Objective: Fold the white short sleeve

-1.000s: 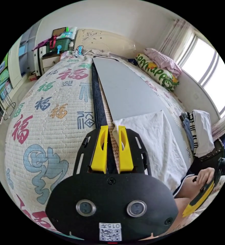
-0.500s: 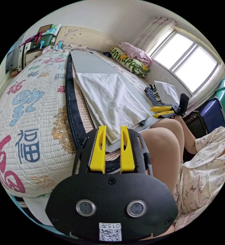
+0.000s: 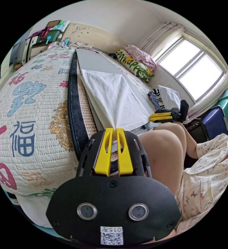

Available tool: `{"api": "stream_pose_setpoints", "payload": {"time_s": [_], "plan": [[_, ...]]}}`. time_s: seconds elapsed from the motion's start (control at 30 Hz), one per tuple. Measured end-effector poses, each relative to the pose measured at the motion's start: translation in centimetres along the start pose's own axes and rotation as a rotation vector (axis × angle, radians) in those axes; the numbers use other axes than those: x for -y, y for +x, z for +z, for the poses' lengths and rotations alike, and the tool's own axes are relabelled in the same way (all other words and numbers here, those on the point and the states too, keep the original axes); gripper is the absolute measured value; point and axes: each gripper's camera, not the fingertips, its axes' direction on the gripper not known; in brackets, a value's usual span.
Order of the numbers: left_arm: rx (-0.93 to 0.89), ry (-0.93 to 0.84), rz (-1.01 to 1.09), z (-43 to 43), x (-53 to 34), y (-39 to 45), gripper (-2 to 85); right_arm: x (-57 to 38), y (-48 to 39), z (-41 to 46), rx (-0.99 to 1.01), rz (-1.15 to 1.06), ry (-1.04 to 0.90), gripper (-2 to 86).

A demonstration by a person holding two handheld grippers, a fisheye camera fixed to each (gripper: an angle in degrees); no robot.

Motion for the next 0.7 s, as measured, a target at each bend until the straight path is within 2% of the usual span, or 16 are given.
{"api": "stream_pose_setpoints", "payload": {"time_s": [0.2,0.37,0.6,0.7], "plan": [[0.097,-0.042,0.021,-1.2,-1.2,2.0,0.2,0.8,-2.4,-0.4,0.024,0.033,-0.049,0.7],[0.074,-0.043,0.009,-2.7,-1.9,2.5,0.2,1.6,-5.2,-1.5,0.043,0.065,-0.111,-0.1],[0.127,-0.051,0.034,-4.7,-3.3,4.8,0.3,2.3,-8.2,-3.2,0.054,0.132,-0.126,-0.2],[0.137,-0.054,0.044,-5.7,-4.3,5.7,0.3,1.2,-8.5,-4.7,0.116,0.223,-0.081,-0.3]]}}
